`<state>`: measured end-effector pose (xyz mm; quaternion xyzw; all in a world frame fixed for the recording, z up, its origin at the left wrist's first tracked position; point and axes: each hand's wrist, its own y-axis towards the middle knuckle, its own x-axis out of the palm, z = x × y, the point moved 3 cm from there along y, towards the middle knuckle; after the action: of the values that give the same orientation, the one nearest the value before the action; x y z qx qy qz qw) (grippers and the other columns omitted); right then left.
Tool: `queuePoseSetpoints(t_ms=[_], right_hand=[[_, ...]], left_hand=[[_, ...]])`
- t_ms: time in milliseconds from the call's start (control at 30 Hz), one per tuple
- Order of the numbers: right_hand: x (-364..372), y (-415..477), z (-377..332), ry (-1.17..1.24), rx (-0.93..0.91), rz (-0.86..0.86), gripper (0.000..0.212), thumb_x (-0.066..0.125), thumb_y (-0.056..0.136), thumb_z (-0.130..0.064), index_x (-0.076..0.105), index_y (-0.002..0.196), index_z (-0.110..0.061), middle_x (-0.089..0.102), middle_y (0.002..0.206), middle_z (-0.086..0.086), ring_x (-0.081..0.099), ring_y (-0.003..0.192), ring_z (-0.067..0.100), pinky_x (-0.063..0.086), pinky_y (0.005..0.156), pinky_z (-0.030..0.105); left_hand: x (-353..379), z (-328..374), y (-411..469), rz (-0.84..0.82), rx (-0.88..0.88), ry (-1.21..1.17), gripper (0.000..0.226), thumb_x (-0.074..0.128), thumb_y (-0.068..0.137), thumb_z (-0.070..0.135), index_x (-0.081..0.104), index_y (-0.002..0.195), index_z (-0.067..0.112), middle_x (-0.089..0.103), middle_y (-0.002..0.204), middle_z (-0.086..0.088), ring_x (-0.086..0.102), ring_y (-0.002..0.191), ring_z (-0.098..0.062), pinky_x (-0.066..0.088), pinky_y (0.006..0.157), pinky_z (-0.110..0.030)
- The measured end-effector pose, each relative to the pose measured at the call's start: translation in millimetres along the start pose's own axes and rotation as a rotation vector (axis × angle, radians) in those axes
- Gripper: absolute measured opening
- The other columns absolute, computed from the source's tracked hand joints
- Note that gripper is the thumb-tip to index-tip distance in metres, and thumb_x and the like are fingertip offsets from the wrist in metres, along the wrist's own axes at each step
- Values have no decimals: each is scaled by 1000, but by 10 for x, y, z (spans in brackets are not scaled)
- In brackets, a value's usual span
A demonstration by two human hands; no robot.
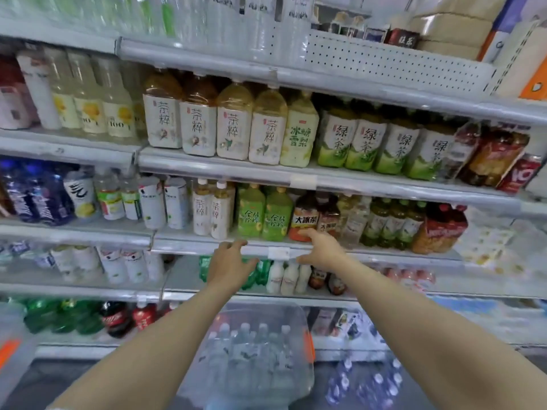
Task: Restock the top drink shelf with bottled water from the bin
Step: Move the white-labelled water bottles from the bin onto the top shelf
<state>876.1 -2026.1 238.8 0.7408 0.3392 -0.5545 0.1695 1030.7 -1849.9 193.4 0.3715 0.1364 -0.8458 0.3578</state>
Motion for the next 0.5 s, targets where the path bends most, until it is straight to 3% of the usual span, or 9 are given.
queuePoseSetpoints(t_ms=[200, 500], right_hand=[[734, 181, 350, 78, 80, -150, 71, 79, 79, -37, 50, 143, -29, 56, 142, 6, 57, 124, 29, 49, 96, 33], [1983, 569, 1032, 164, 176, -433, 76, 80, 86, -38, 46, 149, -13, 47, 152, 10, 50, 135, 26, 40, 96, 27]], left_hand=[[695, -668, -124, -134, -159, 53, 58, 65, 90, 49, 50, 141, 25, 47, 140, -11, 47, 128, -31, 44, 101, -39], [1806, -1705, -606, -311, -479, 38, 54, 62, 92, 50, 54, 138, 23, 53, 135, -13, 48, 127, -32, 42, 104, -42]])
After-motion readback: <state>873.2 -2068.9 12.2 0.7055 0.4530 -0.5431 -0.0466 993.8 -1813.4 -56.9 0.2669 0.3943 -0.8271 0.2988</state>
